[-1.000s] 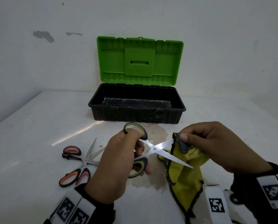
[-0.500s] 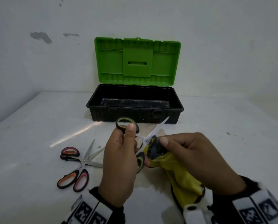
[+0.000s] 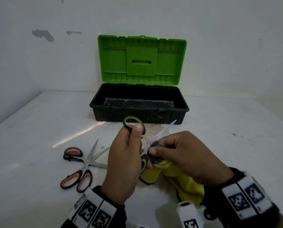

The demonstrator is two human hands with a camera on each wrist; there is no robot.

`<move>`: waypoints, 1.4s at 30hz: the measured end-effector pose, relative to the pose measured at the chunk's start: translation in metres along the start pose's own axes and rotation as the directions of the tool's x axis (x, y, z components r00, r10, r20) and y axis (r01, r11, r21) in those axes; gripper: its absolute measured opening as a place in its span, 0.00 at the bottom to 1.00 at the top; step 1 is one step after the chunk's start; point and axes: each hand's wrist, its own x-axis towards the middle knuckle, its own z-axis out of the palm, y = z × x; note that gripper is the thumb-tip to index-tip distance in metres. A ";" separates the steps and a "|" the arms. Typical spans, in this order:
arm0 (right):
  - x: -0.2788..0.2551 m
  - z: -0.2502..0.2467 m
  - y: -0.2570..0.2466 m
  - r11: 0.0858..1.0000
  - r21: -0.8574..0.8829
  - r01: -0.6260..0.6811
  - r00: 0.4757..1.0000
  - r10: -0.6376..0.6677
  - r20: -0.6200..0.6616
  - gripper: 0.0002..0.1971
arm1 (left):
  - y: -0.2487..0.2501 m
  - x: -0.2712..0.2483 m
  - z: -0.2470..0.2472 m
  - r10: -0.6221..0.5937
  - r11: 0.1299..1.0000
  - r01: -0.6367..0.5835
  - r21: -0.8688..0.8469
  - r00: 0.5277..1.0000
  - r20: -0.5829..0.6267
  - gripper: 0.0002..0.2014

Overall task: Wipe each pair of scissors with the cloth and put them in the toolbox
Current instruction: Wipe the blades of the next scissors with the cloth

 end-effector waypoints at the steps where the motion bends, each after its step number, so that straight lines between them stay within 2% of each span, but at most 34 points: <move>1: 0.000 0.000 0.001 1.000 0.005 0.006 1.000 -0.006 0.006 0.10 | 0.001 0.001 -0.001 0.007 1.000 -0.007 -0.003 1.000 0.008 0.17; 6: 0.000 -0.008 0.006 0.999 0.043 -0.021 0.999 0.022 -0.034 0.08 | 0.006 0.004 -0.004 0.019 1.000 -0.019 -0.008 1.000 0.025 0.15; 20: -0.014 -0.052 0.024 0.995 -0.016 -0.099 0.994 0.098 -0.057 0.11 | 0.004 0.008 -0.007 -0.018 0.999 0.015 -0.029 0.996 -0.091 0.16; 22: -0.015 -0.062 0.024 0.992 -0.034 -0.118 0.988 0.115 -0.100 0.09 | 0.005 0.013 -0.010 -0.042 0.997 0.031 -0.075 0.988 -0.147 0.15; 25: -0.015 -0.077 0.032 0.986 -0.067 -0.153 0.963 0.133 -0.234 0.09 | 0.011 0.025 -0.020 -0.068 0.991 0.038 -0.128 0.970 -0.235 0.14; 28: -0.009 -0.085 0.041 0.952 -0.226 -0.208 0.935 0.126 -0.333 0.11 | 0.013 0.030 -0.019 -0.082 0.981 0.036 -0.192 0.968 -0.238 0.14; 30: -0.003 -0.085 0.049 0.893 -0.375 -0.249 0.931 0.113 -0.348 0.11 | 0.011 0.029 -0.014 -0.097 0.972 0.044 -0.232 0.970 -0.223 0.14; 32: 0.000 -0.080 0.049 0.828 -0.481 -0.288 0.926 0.113 -0.360 0.05 | 0.010 0.027 -0.009 -0.123 0.963 0.063 -0.262 0.968 -0.219 0.14; 35: -0.003 -0.068 0.046 0.748 -0.592 -0.301 0.904 0.026 -0.427 0.20 | 0.007 0.026 -0.003 -0.164 0.947 0.088 -0.310 0.960 -0.229 0.13; 36: -0.005 -0.062 0.042 0.757 -0.603 -0.253 0.904 -0.037 -0.427 0.21 | 0.007 0.027 -0.002 -0.173 0.943 0.089 -0.322 0.955 -0.242 0.14; 38: -0.008 -0.048 0.029 0.788 -0.589 -0.182 0.926 -0.065 -0.372 0.16 | 0.007 0.030 0.002 -0.180 0.947 0.088 -0.310 0.942 -0.283 0.14; 40: -0.009 -0.034 0.014 0.870 -0.470 -0.146 0.965 0.022 -0.260 0.11 | 0.008 0.033 0.008 -0.172 0.952 0.078 -0.296 0.936 -0.306 0.14; 42: -0.006 -0.021 0.003 0.947 -0.293 -0.129 0.986 0.092 -0.136 0.11 | 0.010 0.035 0.014 -0.160 0.951 0.067 -0.303 0.942 -0.294 0.13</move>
